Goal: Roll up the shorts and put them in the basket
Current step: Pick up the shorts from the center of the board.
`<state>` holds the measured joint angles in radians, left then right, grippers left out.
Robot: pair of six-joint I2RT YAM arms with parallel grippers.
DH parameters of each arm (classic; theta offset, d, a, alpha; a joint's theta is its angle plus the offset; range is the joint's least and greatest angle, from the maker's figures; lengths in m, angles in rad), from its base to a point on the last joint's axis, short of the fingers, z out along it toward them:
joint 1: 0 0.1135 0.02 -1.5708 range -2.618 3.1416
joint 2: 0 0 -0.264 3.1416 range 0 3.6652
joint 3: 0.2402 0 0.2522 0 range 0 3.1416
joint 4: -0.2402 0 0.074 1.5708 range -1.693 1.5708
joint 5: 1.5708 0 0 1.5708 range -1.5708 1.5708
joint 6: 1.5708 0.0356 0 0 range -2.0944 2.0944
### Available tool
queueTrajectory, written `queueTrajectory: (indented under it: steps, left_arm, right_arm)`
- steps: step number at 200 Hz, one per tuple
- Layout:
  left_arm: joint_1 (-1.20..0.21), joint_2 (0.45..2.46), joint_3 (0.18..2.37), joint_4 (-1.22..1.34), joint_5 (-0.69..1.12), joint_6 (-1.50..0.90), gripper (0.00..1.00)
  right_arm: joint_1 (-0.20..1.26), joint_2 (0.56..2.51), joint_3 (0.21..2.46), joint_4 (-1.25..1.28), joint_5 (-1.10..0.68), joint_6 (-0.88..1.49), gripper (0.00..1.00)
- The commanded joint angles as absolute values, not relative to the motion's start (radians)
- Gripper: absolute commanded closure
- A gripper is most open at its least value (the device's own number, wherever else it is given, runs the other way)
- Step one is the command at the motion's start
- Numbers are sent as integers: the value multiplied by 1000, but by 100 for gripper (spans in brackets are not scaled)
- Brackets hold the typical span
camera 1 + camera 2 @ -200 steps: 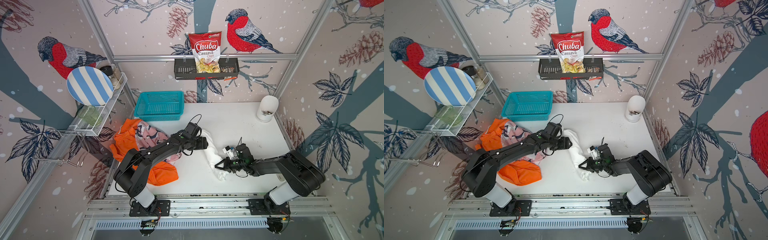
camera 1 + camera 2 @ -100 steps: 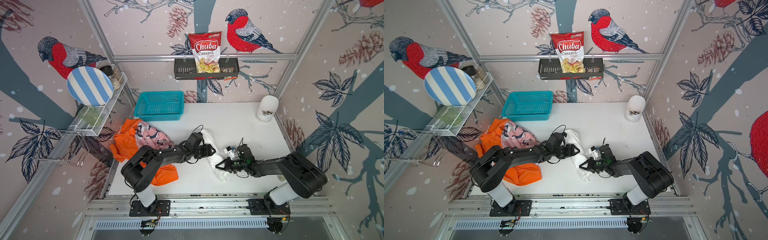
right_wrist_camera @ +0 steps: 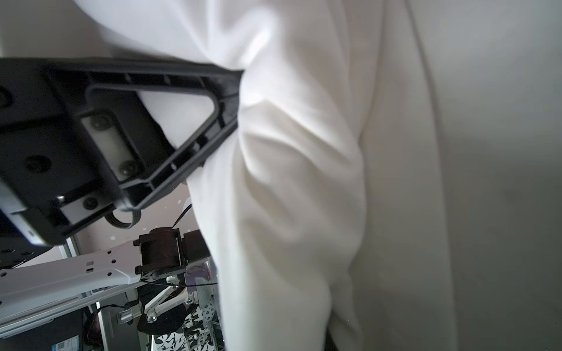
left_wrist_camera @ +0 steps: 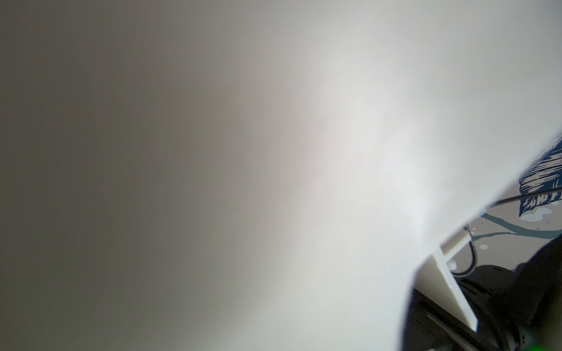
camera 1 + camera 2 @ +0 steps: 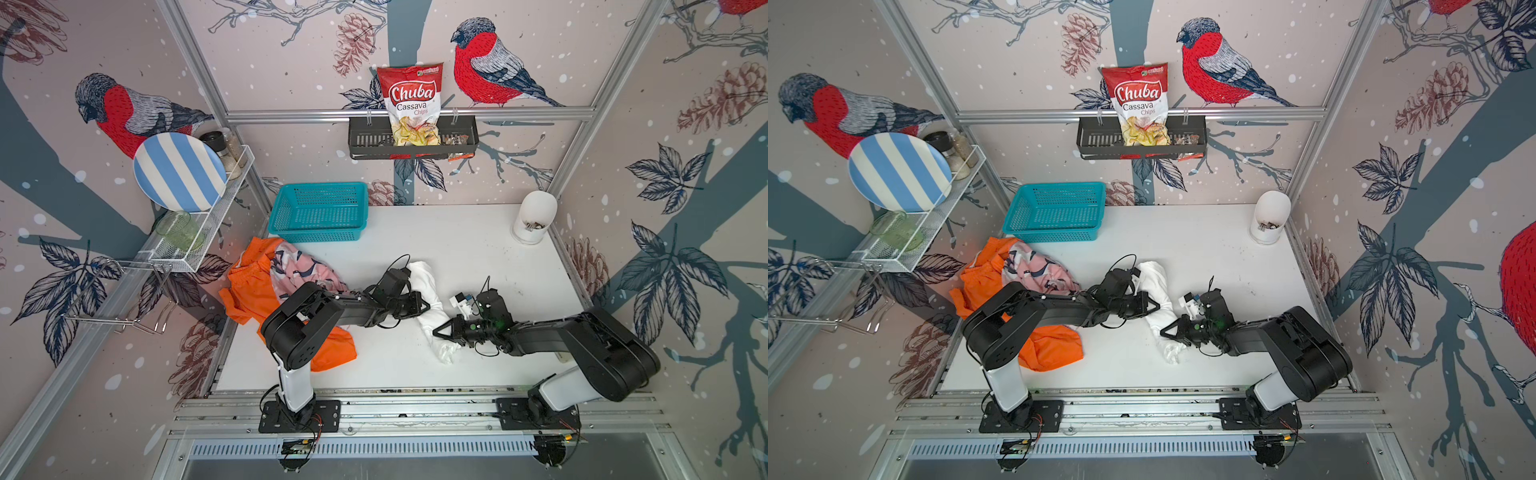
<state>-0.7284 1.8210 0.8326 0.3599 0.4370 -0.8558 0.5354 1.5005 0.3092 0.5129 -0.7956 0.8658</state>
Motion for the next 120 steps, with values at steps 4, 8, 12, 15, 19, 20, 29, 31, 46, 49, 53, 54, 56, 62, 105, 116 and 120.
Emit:
queueTrajectory:
  steps: [4, 8, 12, 15, 19, 20, 29, 31, 46, 49, 53, 54, 56, 62, 105, 116, 120]
  left_arm:
    - [-713, 1770, 868, 231, 396, -806, 100]
    - [-709, 1756, 876, 213, 390, -800, 100]
    - [-701, 1744, 885, 198, 384, -793, 100]
    - [-695, 1733, 892, 188, 380, -789, 100]
    - [-687, 1721, 901, 175, 377, -785, 100]
    - [-684, 1720, 903, 172, 376, -785, 100]
    - [-658, 1684, 924, 144, 370, -777, 100]
    - [-653, 1676, 930, 136, 369, -774, 100]
    - [-597, 1625, 980, 84, 359, -750, 100]
    - [-585, 1615, 991, 72, 357, -744, 100]
    - [-566, 1602, 1006, 59, 355, -736, 100]
    - [-562, 1600, 1015, 54, 354, -734, 100]
    - [-553, 1594, 1028, 45, 352, -731, 100]
    - [-522, 1582, 1056, 24, 348, -719, 100]
    - [-274, 1642, 1307, -5, 412, -697, 100]
    - [-215, 1688, 1364, 29, 437, -716, 100]
    - [-195, 1706, 1382, 56, 449, -731, 100]
  right_arm:
    - [528, 1432, 337, 401, -752, 831, 52]
    - [523, 1413, 344, 375, -746, 822, 43]
    - [519, 1394, 351, 349, -739, 813, 35]
    - [516, 1378, 358, 325, -736, 805, 31]
    - [510, 1354, 366, 295, -730, 795, 28]
    - [509, 1349, 369, 288, -729, 792, 27]
    - [489, 1290, 387, 218, -718, 768, 22]
    - [483, 1276, 394, 203, -715, 763, 21]
    - [439, 1167, 444, 74, -692, 727, 14]
    - [428, 1146, 455, 50, -688, 718, 13]
    - [415, 1122, 470, 18, -681, 708, 12]
    - [412, 1116, 473, 11, -680, 705, 12]
    - [406, 1104, 481, -3, -676, 701, 12]
    - [388, 1073, 501, -43, -667, 687, 11]
    - [309, 983, 572, -157, -658, 646, 8]
    - [305, 987, 574, -157, -667, 644, 8]
    - [305, 990, 574, -159, -669, 642, 8]
